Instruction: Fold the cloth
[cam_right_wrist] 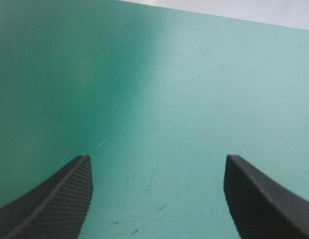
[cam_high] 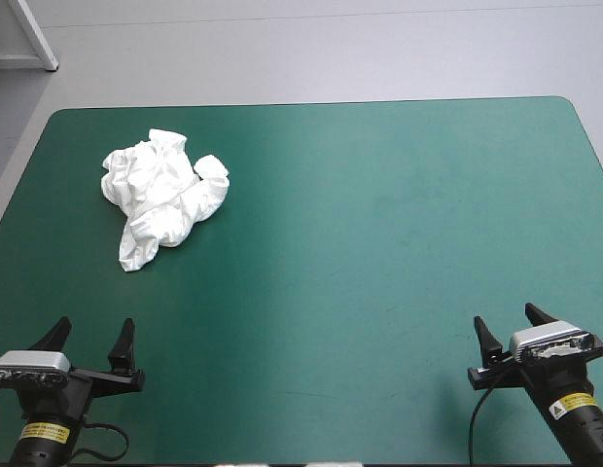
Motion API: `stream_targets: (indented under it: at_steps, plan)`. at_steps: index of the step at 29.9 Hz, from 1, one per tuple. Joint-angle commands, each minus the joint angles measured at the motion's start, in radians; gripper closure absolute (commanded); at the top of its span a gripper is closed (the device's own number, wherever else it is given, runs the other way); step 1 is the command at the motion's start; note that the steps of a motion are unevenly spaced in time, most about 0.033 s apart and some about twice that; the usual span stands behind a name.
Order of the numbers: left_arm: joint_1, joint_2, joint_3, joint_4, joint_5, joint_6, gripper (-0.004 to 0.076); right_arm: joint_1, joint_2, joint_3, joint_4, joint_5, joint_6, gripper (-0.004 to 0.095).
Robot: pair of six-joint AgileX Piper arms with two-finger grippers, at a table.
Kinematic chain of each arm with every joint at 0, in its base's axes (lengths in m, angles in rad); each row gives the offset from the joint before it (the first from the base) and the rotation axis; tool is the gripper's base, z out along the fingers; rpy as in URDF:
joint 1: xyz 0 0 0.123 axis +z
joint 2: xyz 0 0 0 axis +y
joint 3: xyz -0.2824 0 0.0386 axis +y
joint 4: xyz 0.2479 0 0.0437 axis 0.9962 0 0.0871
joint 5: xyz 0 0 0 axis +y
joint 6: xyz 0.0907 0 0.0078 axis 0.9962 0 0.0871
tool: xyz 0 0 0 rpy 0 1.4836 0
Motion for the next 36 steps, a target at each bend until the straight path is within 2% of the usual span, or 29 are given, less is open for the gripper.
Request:
stream_targets:
  at_steps: [1,5,17,22,28,36]
  plan:
    - [-0.005,0.088,-0.110,-0.005,-0.004,-0.004,0.0109,0.002,0.023,-0.058,0.004,-0.017,0.001,0.0220]
    - [-0.005,0.256,-0.260,-0.005,0.059,-0.004,0.0109,0.002,0.055,-0.093,0.002,0.026,-0.003,0.0220]
    - [-0.003,0.921,-0.849,0.045,0.079,-0.004,0.0129,0.002,0.129,-0.132,0.006,0.094,-0.003,0.0220]
    - [-0.002,1.215,-1.088,0.042,0.199,-0.008,0.0129,0.002,0.129,-0.145,0.006,0.161,-0.003,0.0220]
    - [-0.001,1.528,-1.306,0.037,0.262,-0.012,0.0129,0.002,0.129,-0.182,0.010,0.196,0.000,0.0220]
    - [0.039,1.832,-1.508,0.028,0.356,-0.021,0.0129,0.002,0.129,-0.222,0.013,0.281,0.000,0.0220]
